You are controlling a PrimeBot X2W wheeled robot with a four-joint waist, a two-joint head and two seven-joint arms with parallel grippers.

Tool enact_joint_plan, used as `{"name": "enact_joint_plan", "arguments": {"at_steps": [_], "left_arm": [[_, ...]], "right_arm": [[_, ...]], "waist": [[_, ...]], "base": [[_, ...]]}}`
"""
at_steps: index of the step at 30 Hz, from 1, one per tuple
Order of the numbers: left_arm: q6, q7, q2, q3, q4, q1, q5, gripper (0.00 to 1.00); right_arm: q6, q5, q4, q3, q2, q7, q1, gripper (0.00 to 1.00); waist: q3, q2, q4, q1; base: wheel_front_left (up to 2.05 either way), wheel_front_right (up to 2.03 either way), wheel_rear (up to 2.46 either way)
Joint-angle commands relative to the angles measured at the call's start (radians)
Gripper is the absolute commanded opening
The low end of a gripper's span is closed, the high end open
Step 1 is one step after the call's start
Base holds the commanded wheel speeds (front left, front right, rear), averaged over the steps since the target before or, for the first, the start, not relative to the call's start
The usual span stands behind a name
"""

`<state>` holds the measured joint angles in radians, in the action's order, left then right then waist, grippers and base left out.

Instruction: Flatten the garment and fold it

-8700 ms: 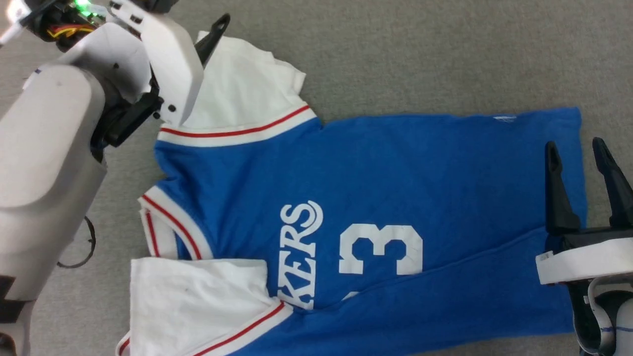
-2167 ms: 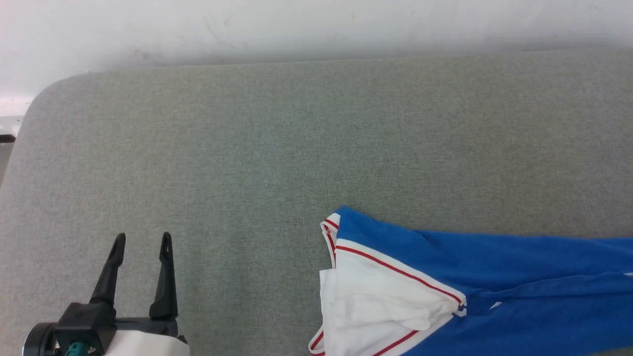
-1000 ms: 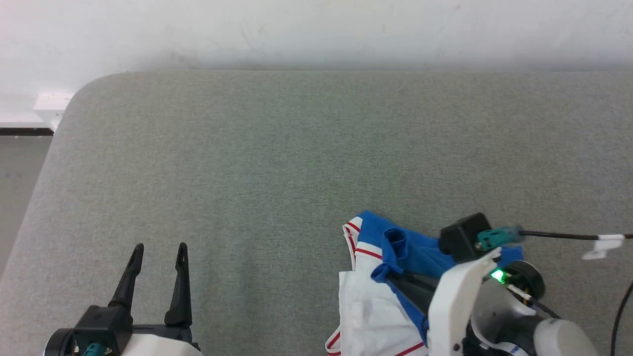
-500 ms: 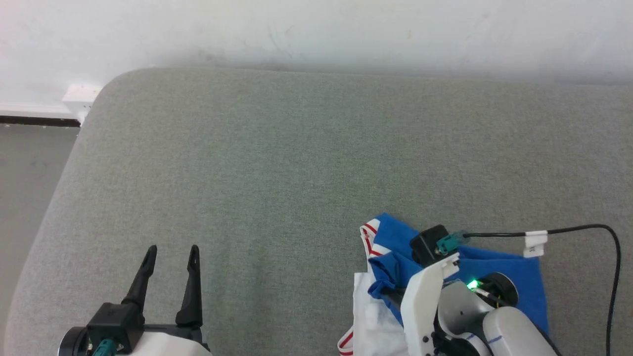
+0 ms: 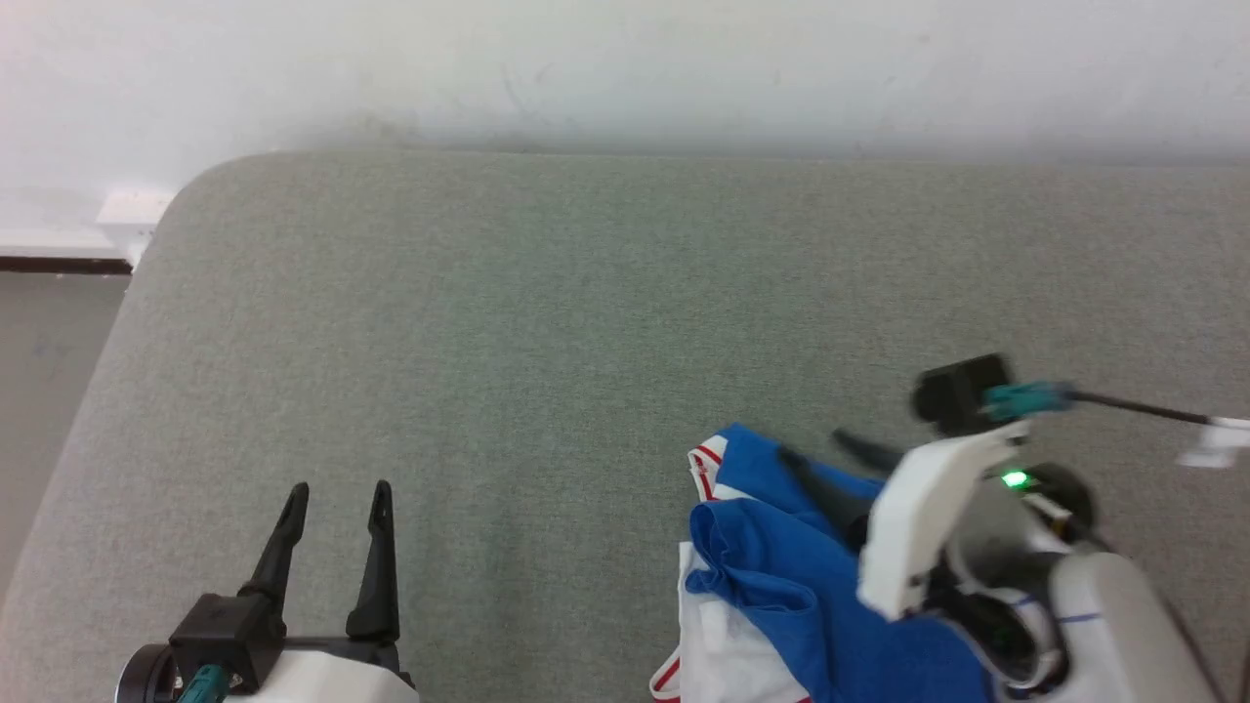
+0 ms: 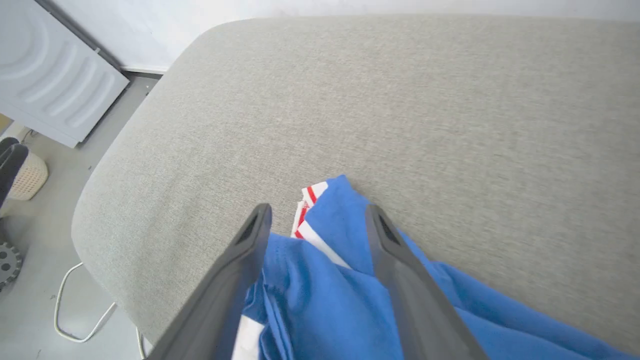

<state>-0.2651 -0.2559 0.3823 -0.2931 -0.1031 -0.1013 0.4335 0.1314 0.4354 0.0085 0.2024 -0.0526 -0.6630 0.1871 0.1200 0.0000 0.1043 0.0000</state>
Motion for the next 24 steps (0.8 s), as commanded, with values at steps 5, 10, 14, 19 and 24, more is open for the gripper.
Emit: {"name": "enact_joint_plan", "arguments": {"at_steps": [5,10,14,19,24], "left_arm": [[-0.006,-0.005,0.009,0.01,-0.014,-0.005,0.0,1.0],[-0.009,-0.005,0.015,0.011,-0.033,0.002,-0.006,1.0],[-0.012,-0.004,0.025,0.015,-0.044,0.006,-0.009,1.0],[-0.013,0.003,0.035,0.008,-0.051,0.012,-0.02,1.0],[-0.011,0.015,0.04,-0.003,-0.056,0.02,-0.023,1.0]], "right_arm": [[-0.001,-0.089,-0.139,-0.172,-0.036,0.053,-0.094,1.0],[-0.001,-0.187,-0.205,-0.317,-0.053,0.078,-0.229,1.0],[-0.001,-0.23,-0.202,-0.371,-0.043,0.111,-0.3,1.0],[-0.001,-0.224,-0.137,-0.371,-0.017,0.131,-0.316,1.0],[-0.001,-0.226,-0.062,-0.348,-0.008,0.135,-0.307,1.0]], "waist": [[0.0,0.0,-0.028,0.0],[0.018,0.0,-0.037,0.0],[0.034,0.0,-0.041,0.0],[0.04,0.0,-0.039,0.0],[0.038,0.0,-0.021,0.0]], "base": [[0.0,0.0,0.0],[0.0,0.0,0.0],[0.0,0.0,0.0],[0.0,0.0,0.0],[0.0,0.0,0.0]]}}
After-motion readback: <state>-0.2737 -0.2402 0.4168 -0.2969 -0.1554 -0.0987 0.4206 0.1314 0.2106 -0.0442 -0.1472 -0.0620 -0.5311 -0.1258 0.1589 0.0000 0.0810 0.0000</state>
